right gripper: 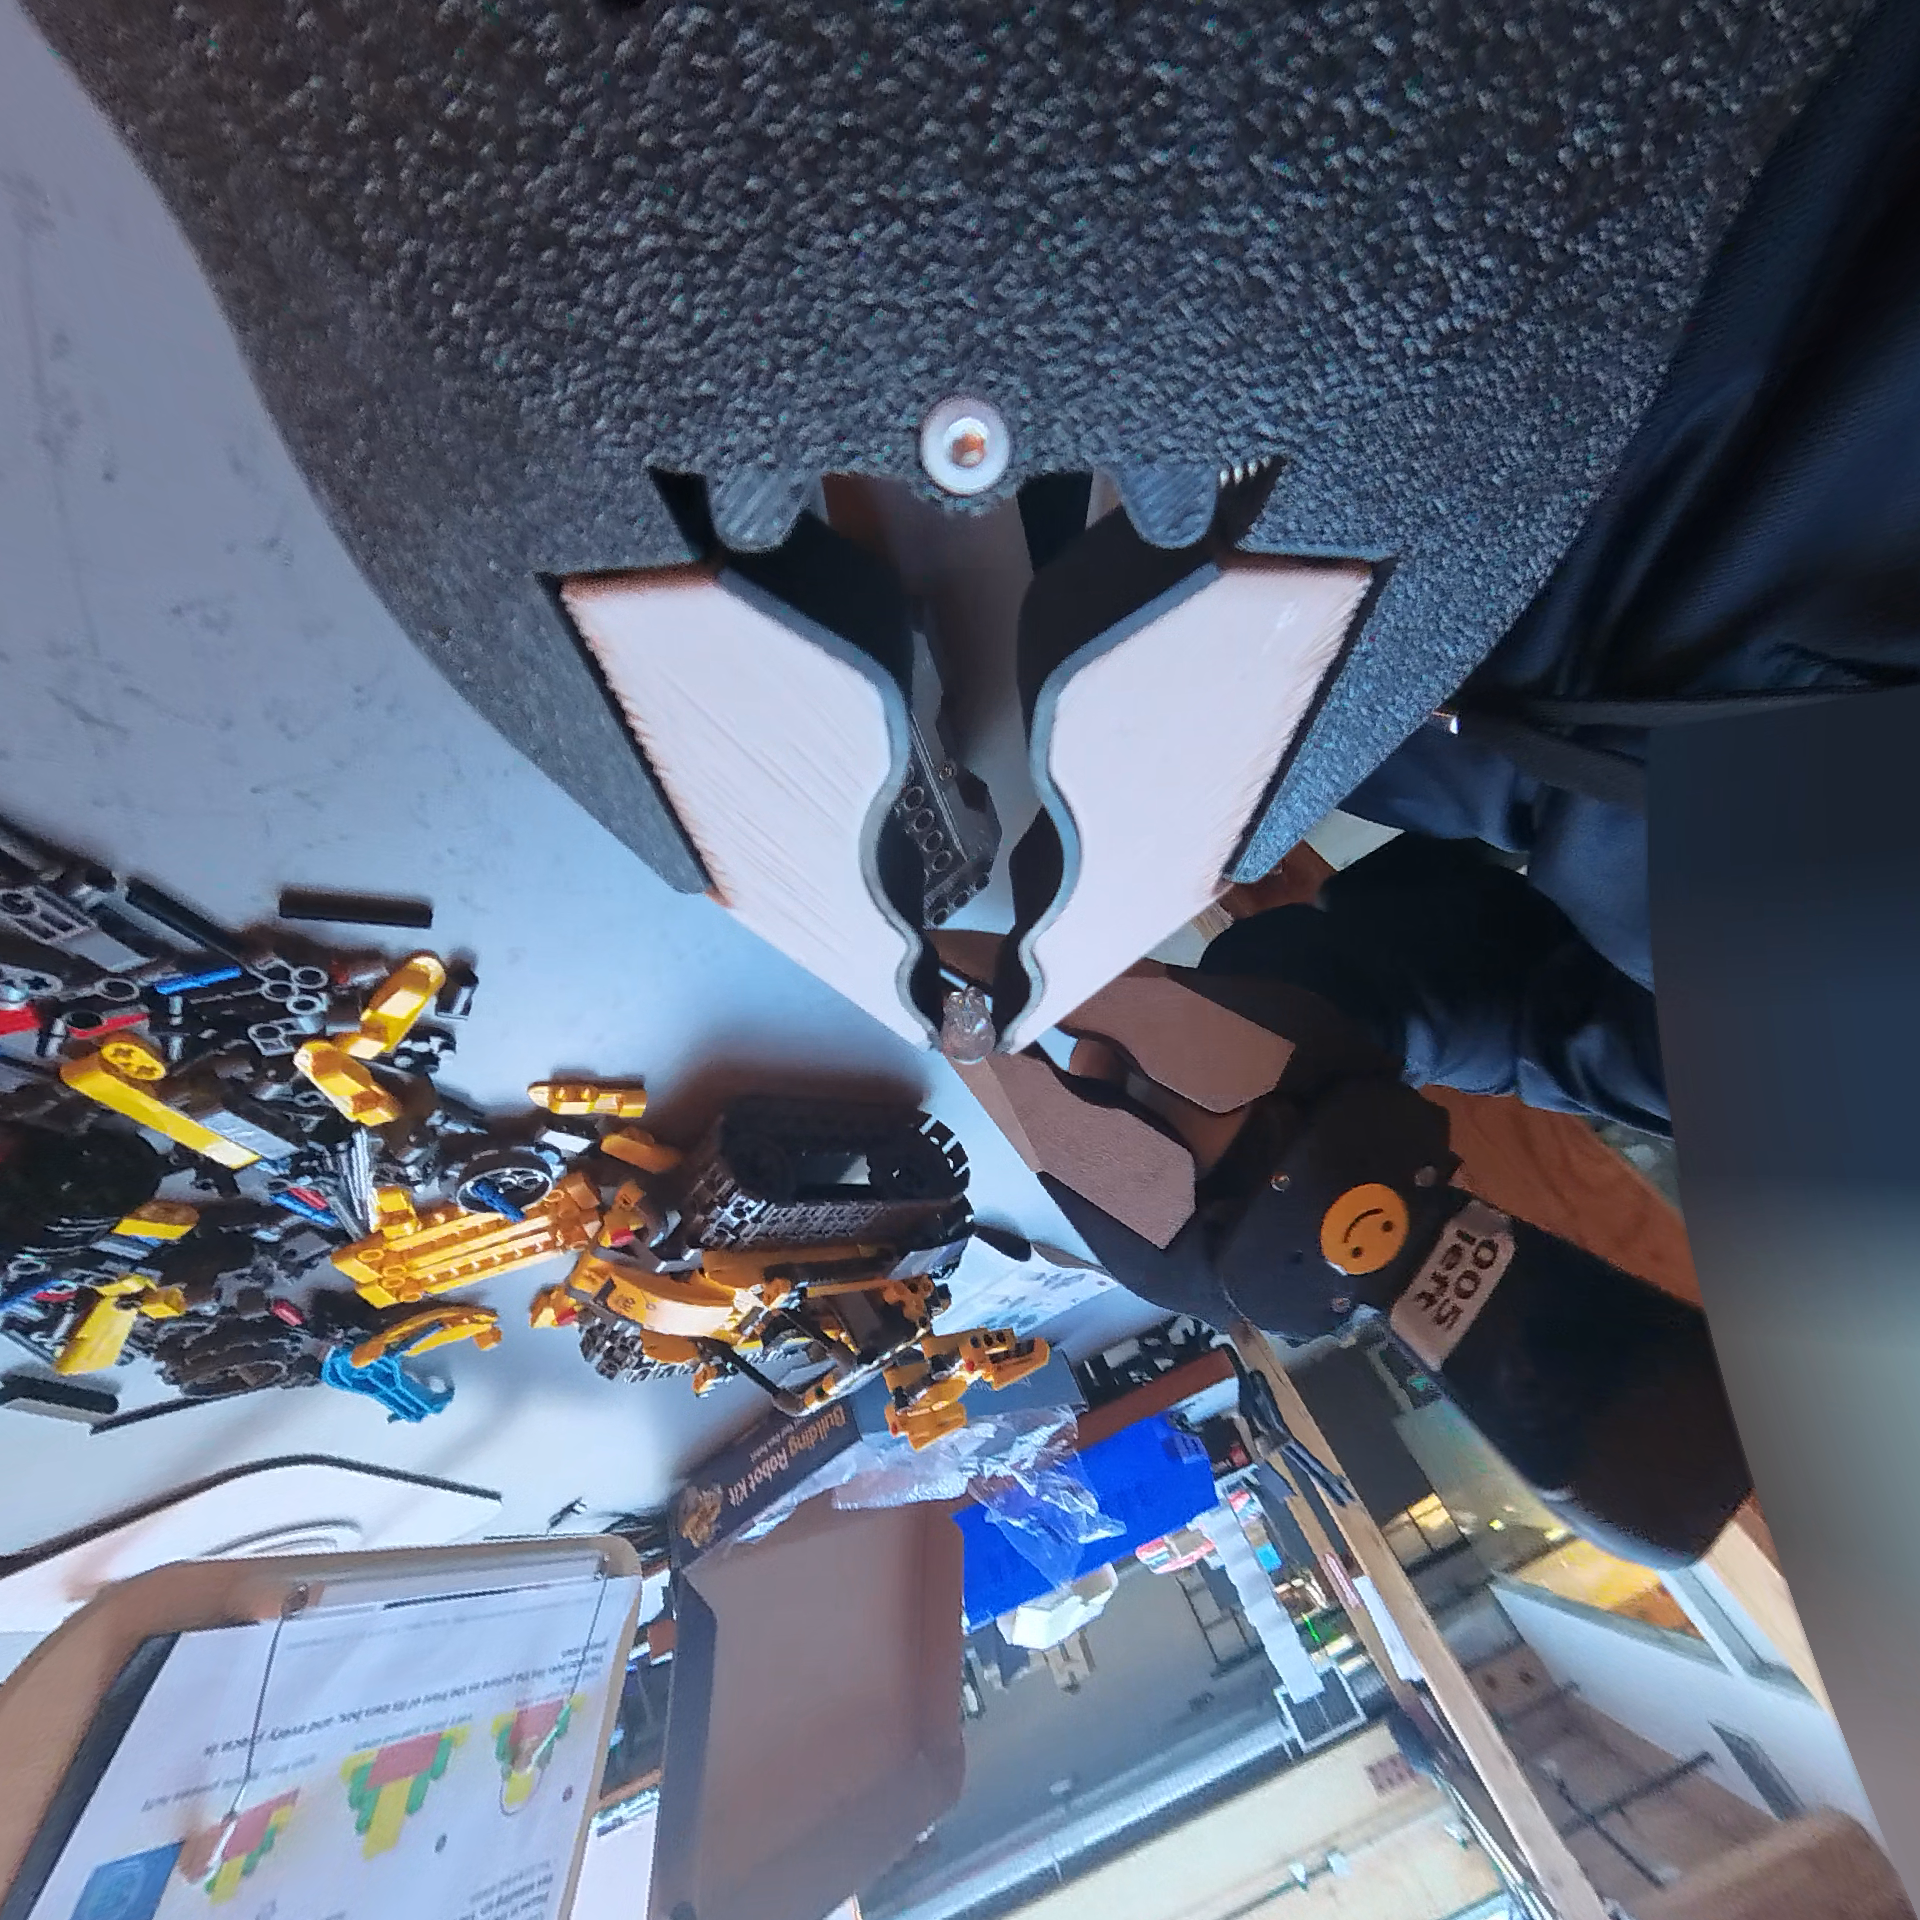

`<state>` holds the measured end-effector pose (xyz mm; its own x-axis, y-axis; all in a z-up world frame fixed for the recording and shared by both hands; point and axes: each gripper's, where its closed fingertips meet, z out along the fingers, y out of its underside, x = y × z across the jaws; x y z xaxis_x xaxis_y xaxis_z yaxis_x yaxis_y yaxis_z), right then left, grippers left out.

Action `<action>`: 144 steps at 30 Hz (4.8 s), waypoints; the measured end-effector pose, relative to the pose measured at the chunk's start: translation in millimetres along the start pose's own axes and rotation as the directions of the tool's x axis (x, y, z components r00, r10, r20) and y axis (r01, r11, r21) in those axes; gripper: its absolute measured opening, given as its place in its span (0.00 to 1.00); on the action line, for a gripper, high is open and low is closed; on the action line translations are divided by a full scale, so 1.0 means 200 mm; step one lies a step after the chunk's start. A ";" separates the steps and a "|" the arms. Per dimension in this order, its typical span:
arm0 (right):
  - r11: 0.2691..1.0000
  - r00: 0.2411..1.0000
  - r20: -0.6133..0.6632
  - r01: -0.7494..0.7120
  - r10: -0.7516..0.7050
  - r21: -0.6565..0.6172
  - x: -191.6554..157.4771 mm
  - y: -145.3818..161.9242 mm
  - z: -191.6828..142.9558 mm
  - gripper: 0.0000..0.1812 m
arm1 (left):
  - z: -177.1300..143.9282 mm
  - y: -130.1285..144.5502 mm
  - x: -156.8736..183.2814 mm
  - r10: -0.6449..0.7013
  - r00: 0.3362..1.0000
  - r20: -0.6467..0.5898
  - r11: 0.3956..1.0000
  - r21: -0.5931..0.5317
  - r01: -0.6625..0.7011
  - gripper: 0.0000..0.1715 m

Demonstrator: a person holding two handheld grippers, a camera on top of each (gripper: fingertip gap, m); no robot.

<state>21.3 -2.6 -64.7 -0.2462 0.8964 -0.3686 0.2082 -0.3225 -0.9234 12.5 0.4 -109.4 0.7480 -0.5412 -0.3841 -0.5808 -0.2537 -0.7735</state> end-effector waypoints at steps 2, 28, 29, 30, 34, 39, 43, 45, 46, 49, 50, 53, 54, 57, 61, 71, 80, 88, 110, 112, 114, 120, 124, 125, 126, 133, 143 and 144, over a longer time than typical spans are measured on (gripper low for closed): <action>1.000 1.000 -0.007 0.015 -0.015 -0.012 0.00 0.01 -0.01 0.05 | 0.01 0.00 0.01 0.013 1.000 0.004 1.000 -0.001 -0.013 0.00; 0.860 0.932 -0.076 0.292 -0.354 -0.417 -0.04 0.21 -0.02 0.04 | 0.06 0.20 0.09 -0.092 0.943 -0.320 0.996 -0.041 0.083 0.40; 0.859 0.930 -0.080 0.294 -0.358 -0.419 -0.04 0.21 -0.02 0.04 | 0.06 0.20 0.09 -0.091 0.943 -0.319 0.996 -0.042 0.082 0.40; 0.858 0.929 -0.083 0.297 -0.362 -0.420 -0.03 0.21 -0.02 0.04 | 0.06 0.20 0.09 -0.092 0.943 -0.319 0.996 -0.043 0.083 0.39; 0.852 0.923 -0.087 0.306 -0.375 -0.425 -0.04 0.21 -0.02 0.04 | 0.06 0.20 0.09 -0.100 0.943 -0.318 0.995 -0.046 0.090 0.39; 0.831 0.909 -0.081 0.335 -0.409 -0.444 -0.05 0.22 -0.02 0.04 | 0.06 0.20 0.09 -0.111 0.942 -0.318 0.994 -0.060 0.096 0.39; 0.780 0.872 -0.072 0.394 -0.485 -0.486 -0.05 0.22 -0.01 0.04 | 0.06 0.20 0.09 -0.136 0.937 -0.322 0.990 -0.073 0.119 0.39; 0.748 0.843 -0.078 0.426 -0.532 -0.509 -0.05 0.22 0.00 0.04 | 0.07 0.20 0.09 -0.145 0.938 -0.314 0.989 -0.082 0.126 0.39; 0.740 0.834 -0.085 0.432 -0.546 -0.515 -0.06 0.22 0.00 0.04 | 0.07 0.20 0.09 -0.147 0.940 -0.308 0.988 -0.087 0.127 0.39; 0.742 0.829 -0.100 0.431 -0.550 -0.513 -0.06 0.23 0.00 0.04 | 0.07 0.20 0.08 -0.140 0.946 -0.294 0.989 -0.092 0.118 0.39; 0.748 0.834 -0.097 0.428 -0.544 -0.507 -0.06 0.23 0.00 0.04 | 0.07 0.20 0.08 -0.133 0.947 -0.292 0.990 -0.090 0.111 0.39; 0.720 0.828 -0.013 0.479 -0.560 -0.502 -0.06 0.23 0.00 0.04 | 0.07 0.20 0.08 -0.117 0.948 -0.296 0.992 -0.078 0.098 0.39; 0.695 0.815 0.043 0.520 -0.578 -0.497 -0.06 0.23 0.00 0.04 | 0.07 0.20 0.08 -0.119 0.946 -0.303 0.992 -0.075 0.100 0.39; 0.613 0.758 0.234 0.637 -0.609 -0.467 -0.07 0.23 0.01 0.04 | 0.07 0.20 0.08 -0.106 0.939 -0.328 0.994 -0.060 0.092 0.39; 0.502 0.653 0.493 0.757 -0.575 -0.418 -0.07 0.24 0.03 0.04 | 0.07 0.21 0.06 -0.043 0.934 -0.354 0.999 -0.043 0.030 0.39; 0.325 0.267 0.934 0.928 -0.237 -0.183 -0.09 0.25 0.06 0.04 | 0.06 0.21 0.06 0.002 0.900 -0.436 0.999 0.033 0.014 0.39; 0.322 -0.062 0.998 0.945 0.020 0.052 -0.11 0.26 0.04 0.04 | 0.06 0.21 0.07 0.037 0.897 -0.441 0.998 0.066 -0.008 0.39; 0.400 -0.174 0.977 0.910 0.124 0.112 -0.14 0.27 0.02 0.04 | 0.05 0.21 0.07 0.032 0.892 -0.450 0.998 0.067 -0.003 0.39; 0.991 0.997 -0.030 0.065 -0.069 -0.113 0.09 -0.03 -0.07 0.04 | 0.13 0.16 0.07 -0.218 0.900 -0.379 0.975 -0.046 0.217 0.39; 0.994 0.996 -0.076 0.044 -0.051 -0.096 0.10 0.01 -0.09 0.04 | 0.14 0.16 0.07 -0.233 0.895 -0.380 0.972 -0.052 0.231 0.39; 0.994 0.991 -0.109 0.062 -0.072 -0.092 0.09 0.04 -0.10 0.04 | 0.14 0.16 0.07 -0.242 0.895 -0.376 0.970 -0.055 0.239 0.39; 0.985 0.984 -0.129 0.105 -0.123 -0.136 0.09 0.12 -0.08 0.04 | 0.14 0.16 0.06 -0.283 0.872 -0.400 0.958 -0.072 0.278 0.39; 0.986 0.985 -0.127 0.101 -0.118 -0.133 0.10 0.13 -0.08 0.04 | 0.14 0.16 0.06 -0.291 0.865 -0.408 0.955 -0.076 0.285 0.39; 0.986 0.985 -0.125 0.097 -0.114 -0.134 0.10 0.13 -0.08 0.04 | 0.14 0.16 0.06 -0.289 0.866 -0.408 0.956 -0.075 0.284 0.39; 0.986 0.986 -0.126 0.095 -0.112 -0.135 0.10 0.13 -0.08 0.04 | 0.14 0.16 0.06 -0.289 0.865 -0.410 0.956 -0.075 0.284 0.39; 0.986 0.984 -0.134 0.095 -0.114 -0.138 0.09 0.13 -0.08 0.04 | 0.14 0.16 0.07 -0.298 0.856 -0.423 0.953 -0.080 0.292 0.39; 0.981 0.980 -0.142 0.117 -0.139 -0.152 0.08 0.14 -0.07 0.04 | 0.14 0.16 0.07 -0.293 0.859 -0.420 0.954 -0.078 0.288 0.39; 0.980 0.980 -0.141 0.122 -0.144 -0.155 0.08 0.14 -0.07 0.04 | 0.14 0.16 0.07 -0.294 0.858 -0.421 0.954 -0.078 0.289 0.39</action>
<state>36.7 7.2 -94.8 -0.1375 0.9673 -0.2132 0.3208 -0.1601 -0.9335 12.8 7.3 -153.0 0.6778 -0.7270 0.1099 -0.3633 -0.4611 -0.8096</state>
